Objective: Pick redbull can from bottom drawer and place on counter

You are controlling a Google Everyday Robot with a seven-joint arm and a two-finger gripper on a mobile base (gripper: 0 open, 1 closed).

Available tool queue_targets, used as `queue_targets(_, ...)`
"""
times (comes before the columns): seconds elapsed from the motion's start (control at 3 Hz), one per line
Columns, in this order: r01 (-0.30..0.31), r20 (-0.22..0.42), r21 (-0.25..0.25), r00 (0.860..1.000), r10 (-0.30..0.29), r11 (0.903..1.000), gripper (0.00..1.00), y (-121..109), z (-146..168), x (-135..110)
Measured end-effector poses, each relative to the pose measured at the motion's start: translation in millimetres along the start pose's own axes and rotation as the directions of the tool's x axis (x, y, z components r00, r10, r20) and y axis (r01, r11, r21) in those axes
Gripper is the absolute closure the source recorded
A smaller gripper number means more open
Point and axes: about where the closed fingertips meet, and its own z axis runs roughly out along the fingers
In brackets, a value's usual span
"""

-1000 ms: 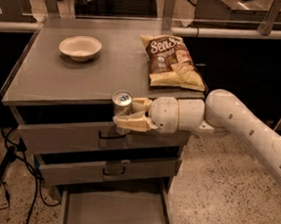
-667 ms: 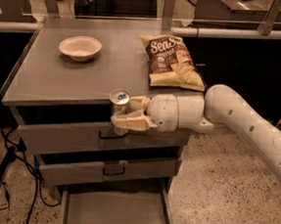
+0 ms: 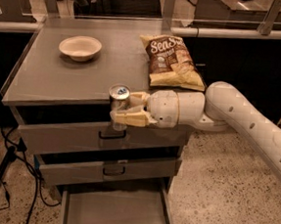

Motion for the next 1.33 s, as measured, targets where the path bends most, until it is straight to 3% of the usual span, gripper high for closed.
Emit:
queue_targets(0.33, 0.054, 0.026, -0.042, 0.998, -0.053, 0.9977, 1.0, -2, 13, -43)
queue_targets(0.67, 0.09, 0.028, -0.073, 0.996, -0.088, 0.9933, 1.0, 0, 23, -68)
queue_targets(1.0, 0.091, 0.028, -0.074, 0.996, -0.089, 0.9931, 1.0, 0, 23, -69)
queue_targets(1.33, 0.105, 0.023, -0.083, 0.994, -0.104, 0.991, 1.0, -16, 26, -80)
